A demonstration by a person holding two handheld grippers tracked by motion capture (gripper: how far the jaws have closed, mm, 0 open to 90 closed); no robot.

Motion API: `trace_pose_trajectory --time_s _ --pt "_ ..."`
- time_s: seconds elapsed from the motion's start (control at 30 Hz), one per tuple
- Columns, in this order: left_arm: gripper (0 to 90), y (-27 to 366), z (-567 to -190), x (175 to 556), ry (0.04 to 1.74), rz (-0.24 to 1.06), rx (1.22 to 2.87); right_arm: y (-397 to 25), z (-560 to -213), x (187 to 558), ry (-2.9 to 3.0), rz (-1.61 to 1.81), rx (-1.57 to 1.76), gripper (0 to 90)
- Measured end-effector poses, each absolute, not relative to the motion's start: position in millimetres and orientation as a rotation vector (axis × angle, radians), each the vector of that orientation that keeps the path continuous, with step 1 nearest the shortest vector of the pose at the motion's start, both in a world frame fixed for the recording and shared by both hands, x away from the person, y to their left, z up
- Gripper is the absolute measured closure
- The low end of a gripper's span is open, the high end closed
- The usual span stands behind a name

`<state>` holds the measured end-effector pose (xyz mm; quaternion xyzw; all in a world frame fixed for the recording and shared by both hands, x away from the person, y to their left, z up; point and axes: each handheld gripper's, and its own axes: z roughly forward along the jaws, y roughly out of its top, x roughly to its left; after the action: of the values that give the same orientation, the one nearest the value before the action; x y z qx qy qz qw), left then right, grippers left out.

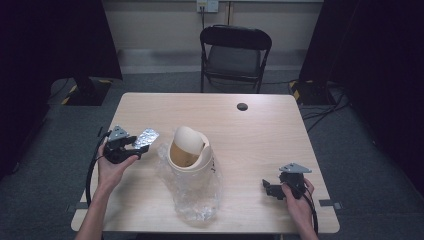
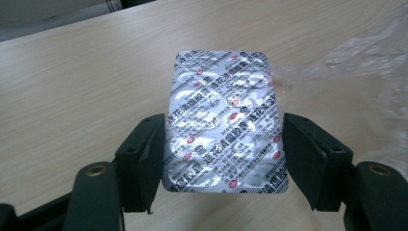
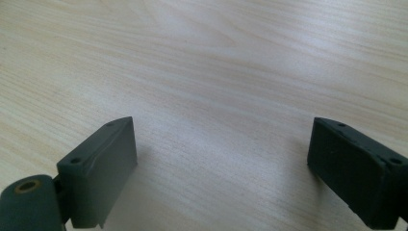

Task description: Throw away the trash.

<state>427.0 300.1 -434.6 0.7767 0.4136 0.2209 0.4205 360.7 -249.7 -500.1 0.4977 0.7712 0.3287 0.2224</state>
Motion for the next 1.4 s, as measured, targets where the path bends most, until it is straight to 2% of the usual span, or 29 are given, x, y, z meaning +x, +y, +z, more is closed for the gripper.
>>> trace_pose_trajectory --time_s 0.6,0.83,0.93,1.03,1.4 --pt "34.1 296.9 -387.8 381.0 0.945 0.523 1.886 -249.7 -500.1 360.6 2.130 0.907 1.375 9.1" --pt "34.1 297.9 -378.4 367.6 0.938 0.426 1.862 -249.7 -500.1 360.7 2.130 0.908 1.376 9.1" --pt "34.1 295.5 -372.6 359.8 0.899 0.431 1.872 -249.7 -500.1 360.7 2.130 0.908 1.375 9.1" --pt "34.1 290.8 -369.8 353.8 0.850 0.382 1.847 -249.7 -500.1 360.7 2.130 0.908 1.375 9.1" --pt "34.1 256.2 -373.0 344.1 0.789 0.331 1.918 -249.7 -500.1 360.7 2.131 0.909 1.377 9.0"
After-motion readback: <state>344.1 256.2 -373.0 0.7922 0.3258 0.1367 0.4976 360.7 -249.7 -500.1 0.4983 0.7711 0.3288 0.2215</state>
